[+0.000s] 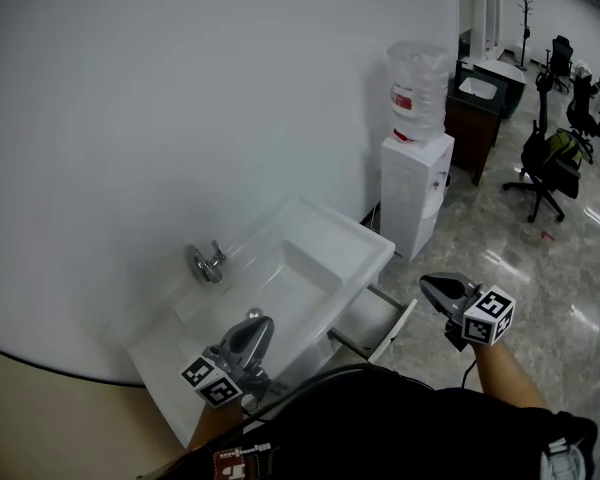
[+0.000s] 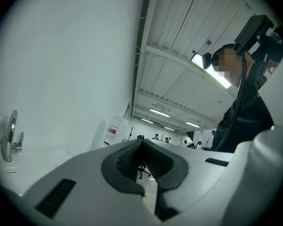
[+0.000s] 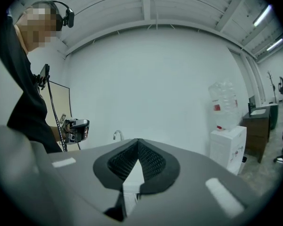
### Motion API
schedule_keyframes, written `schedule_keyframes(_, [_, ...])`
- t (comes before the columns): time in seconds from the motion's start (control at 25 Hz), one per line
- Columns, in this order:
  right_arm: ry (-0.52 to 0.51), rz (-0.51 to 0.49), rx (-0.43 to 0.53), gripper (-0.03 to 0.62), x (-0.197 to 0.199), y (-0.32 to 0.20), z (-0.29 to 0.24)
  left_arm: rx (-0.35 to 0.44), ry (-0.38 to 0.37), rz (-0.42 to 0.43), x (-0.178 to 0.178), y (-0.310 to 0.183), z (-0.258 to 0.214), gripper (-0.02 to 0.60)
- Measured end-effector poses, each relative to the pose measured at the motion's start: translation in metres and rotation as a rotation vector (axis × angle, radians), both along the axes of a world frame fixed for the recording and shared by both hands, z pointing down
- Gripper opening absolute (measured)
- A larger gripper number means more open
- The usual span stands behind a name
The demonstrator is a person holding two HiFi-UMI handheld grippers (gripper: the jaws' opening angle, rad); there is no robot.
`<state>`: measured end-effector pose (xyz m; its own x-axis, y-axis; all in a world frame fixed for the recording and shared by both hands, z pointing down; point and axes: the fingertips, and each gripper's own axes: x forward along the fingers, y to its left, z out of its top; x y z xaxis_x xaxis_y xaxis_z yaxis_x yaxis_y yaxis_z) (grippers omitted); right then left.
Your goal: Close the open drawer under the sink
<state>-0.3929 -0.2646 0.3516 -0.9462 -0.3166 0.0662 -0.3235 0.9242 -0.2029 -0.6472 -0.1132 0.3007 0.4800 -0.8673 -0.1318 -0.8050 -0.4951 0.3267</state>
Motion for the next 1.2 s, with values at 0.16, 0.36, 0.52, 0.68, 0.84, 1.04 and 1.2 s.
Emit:
schedule_keyframes(0.16, [0.002,0.034,-0.005,-0.003,0.037,-0.018,0.008,-0.035,-0.029,0.061,0.042,-0.032,0.018,0.000])
schedule_keyframes(0.36, [0.033,0.109,-0.012,-0.003,0.072,-0.027,0.019,-0.062,-0.045,0.180,0.085,-0.063,0.030,0.000])
schedule_keyframes(0.52, [0.067,0.200,-0.020,-0.003,0.090,-0.032,0.025,-0.081,-0.031,0.283,0.098,-0.089,0.039,0.000])
schedule_keyframes(0.68, [0.085,0.302,-0.028,-0.003,0.091,-0.032,0.025,-0.077,-0.021,0.407,0.098,-0.116,0.043,0.000])
schedule_keyframes(0.84, [0.106,0.404,-0.034,-0.003,0.081,-0.030,0.020,-0.076,-0.028,0.516,0.086,-0.137,0.048,0.000])
schedule_keyframes(1.04, [0.120,0.548,-0.057,-0.003,0.077,-0.018,0.019,-0.063,-0.030,0.672,0.085,-0.155,0.058,0.000])
schedule_keyframes(1.2, [0.129,0.601,-0.077,-0.003,0.073,-0.007,0.026,-0.077,-0.037,0.743,0.094,-0.162,0.075,0.000])
